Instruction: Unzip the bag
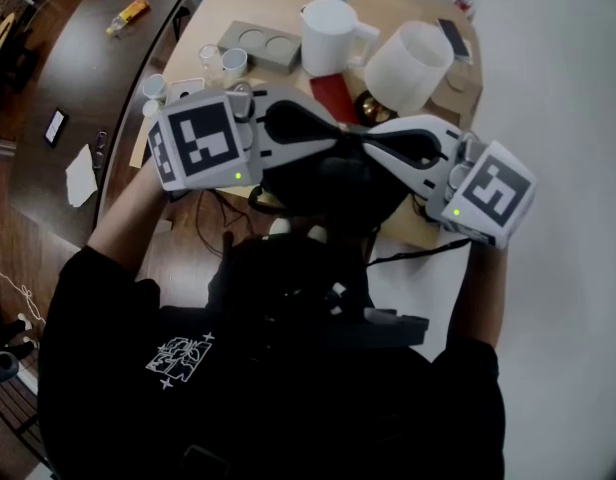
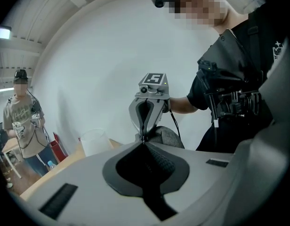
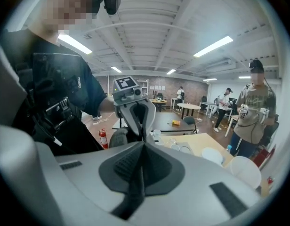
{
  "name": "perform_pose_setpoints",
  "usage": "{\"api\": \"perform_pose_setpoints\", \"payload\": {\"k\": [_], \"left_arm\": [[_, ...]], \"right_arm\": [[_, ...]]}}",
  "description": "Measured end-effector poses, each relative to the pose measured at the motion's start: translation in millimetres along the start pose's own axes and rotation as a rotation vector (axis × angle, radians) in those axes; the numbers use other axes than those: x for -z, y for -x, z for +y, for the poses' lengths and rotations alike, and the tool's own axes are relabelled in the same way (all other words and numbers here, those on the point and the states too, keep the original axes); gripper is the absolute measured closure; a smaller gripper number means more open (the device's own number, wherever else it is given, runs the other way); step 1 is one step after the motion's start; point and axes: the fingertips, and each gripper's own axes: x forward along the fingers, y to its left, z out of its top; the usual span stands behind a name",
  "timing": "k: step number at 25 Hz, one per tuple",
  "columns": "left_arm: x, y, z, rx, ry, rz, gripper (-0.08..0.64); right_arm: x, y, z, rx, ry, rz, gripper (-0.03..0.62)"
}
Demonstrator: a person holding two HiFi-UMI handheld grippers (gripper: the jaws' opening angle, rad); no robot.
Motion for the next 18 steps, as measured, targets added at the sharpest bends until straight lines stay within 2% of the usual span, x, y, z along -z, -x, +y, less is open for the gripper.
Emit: {"api": "perform_pose_setpoints", "payload": {"k": [7, 18], "left_arm": [[0.4, 10.8, 0.5, -0.028, 0.017, -0.038, 0.551], [16.6, 45.7, 4.2, -0.115, 0.115, -0.107, 0.554]], "right_arm": [[0.6, 5.7, 2.0, -0.002, -0.014, -0.022, 0.572], [17.9, 24.6, -4.6, 0.059, -0.053, -0.056, 0.572]]}}
